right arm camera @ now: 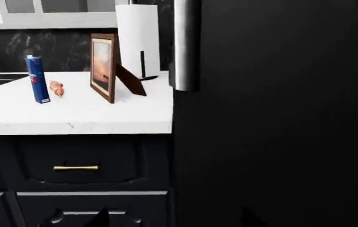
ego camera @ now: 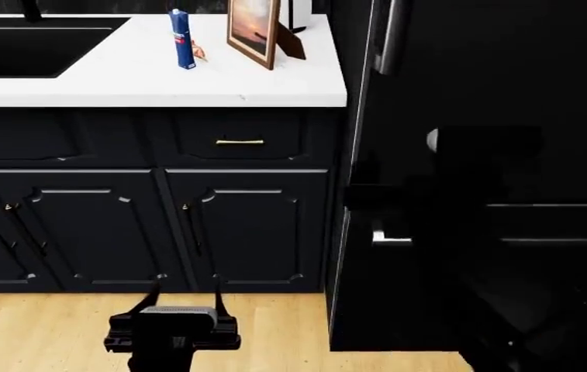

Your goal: Open the fridge door

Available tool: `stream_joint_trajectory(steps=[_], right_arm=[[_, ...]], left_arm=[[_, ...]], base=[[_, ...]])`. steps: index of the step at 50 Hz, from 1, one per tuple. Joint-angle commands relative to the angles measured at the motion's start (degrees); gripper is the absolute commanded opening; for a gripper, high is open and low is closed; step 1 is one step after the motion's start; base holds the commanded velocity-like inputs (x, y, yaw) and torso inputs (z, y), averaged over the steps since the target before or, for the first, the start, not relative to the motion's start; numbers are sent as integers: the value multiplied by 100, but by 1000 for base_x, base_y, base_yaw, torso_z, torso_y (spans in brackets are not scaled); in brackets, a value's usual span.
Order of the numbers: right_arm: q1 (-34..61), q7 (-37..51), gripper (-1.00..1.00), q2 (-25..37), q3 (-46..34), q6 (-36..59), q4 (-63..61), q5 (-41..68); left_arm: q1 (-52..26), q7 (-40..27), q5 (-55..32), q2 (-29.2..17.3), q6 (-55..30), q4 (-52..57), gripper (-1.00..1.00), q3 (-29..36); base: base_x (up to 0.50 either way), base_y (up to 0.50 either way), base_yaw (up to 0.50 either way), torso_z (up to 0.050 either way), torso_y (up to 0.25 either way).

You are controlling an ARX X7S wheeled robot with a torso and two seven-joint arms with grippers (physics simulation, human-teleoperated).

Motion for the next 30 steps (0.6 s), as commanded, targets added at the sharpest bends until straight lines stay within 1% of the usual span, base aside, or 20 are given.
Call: stream_joint_trajectory(steps=[1, 7, 13, 16, 21, 30], right_arm=[[4171, 3469, 100, 579, -412, 2414, 1555, 5842], [5275, 2411, 100, 502, -875, 2147, 2936, 5138], [5855, 1586, 100, 545, -1366, 1729, 3669, 4398], [5919, 1209, 100, 612, -1577, 1347, 3864, 3995], [5762, 728, 100, 685, -1894, 780, 4142, 3468], [5534, 239, 100, 592, -2330, 46, 4818, 2812]], left_arm=[[99, 149, -229, -184, -288, 168, 100, 29], [145, 227, -304, -280, -427, 295, 100, 68], [239, 273, -243, -349, -392, 325, 100, 190], [208, 240, -194, -370, -351, 231, 100, 201], [177, 181, -100, -394, -268, 87, 100, 234], [201, 171, -108, -407, -243, 50, 100, 288]], base=[[0, 0, 0, 0, 0], [0, 0, 0, 0, 0], [0, 0, 0, 0, 0], [0, 0, 0, 0, 0], [0, 0, 0, 0, 0], [0, 0, 0, 0, 0]])
